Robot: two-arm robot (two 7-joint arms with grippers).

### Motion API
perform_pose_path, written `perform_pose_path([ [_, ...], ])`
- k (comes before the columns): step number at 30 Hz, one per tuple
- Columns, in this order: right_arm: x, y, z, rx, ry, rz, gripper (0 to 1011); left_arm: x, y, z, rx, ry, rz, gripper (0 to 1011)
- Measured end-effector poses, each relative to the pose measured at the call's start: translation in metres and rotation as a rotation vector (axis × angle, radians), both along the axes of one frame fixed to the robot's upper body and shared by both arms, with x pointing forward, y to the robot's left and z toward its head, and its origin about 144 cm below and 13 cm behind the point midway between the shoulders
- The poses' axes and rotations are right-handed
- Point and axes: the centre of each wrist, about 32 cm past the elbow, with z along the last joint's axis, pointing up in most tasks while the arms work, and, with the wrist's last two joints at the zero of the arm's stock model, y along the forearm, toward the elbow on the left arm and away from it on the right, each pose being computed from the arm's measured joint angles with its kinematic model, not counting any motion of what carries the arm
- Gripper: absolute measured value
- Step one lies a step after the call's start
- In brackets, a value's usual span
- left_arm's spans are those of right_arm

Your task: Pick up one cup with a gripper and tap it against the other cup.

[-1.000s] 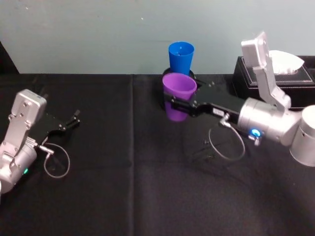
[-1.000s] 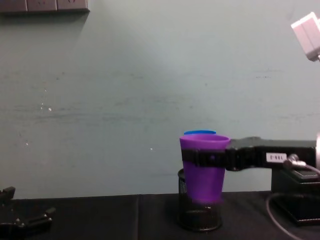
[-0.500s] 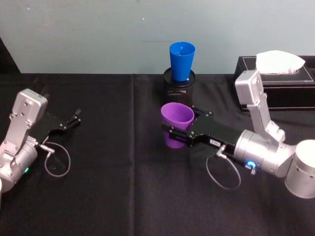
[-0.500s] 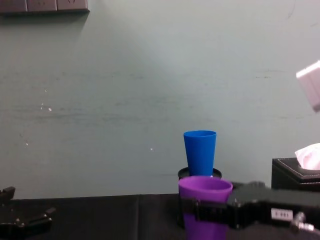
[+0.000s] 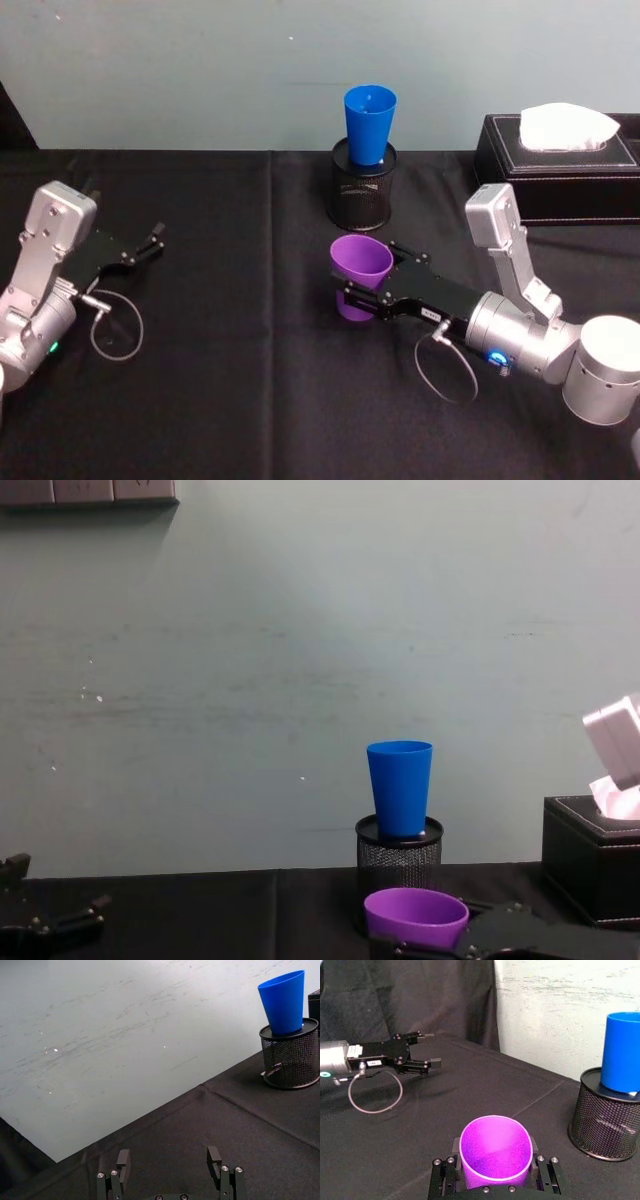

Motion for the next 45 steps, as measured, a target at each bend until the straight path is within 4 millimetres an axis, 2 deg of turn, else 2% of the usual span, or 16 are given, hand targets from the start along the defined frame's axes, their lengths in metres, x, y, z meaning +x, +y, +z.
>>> perform_pose_path([
  [12, 0.004, -0.002, -0.011, -0.016, -0.013, 0.007, 732, 0.0, 0.0, 0.0, 0.0, 0.0, 0.0, 1005],
  [45, 0.004, -0.004, -0.021, -0.037, 0.0, 0.01, 733, 0.0, 0.0, 0.0, 0.0, 0.0, 0.0, 1005],
])
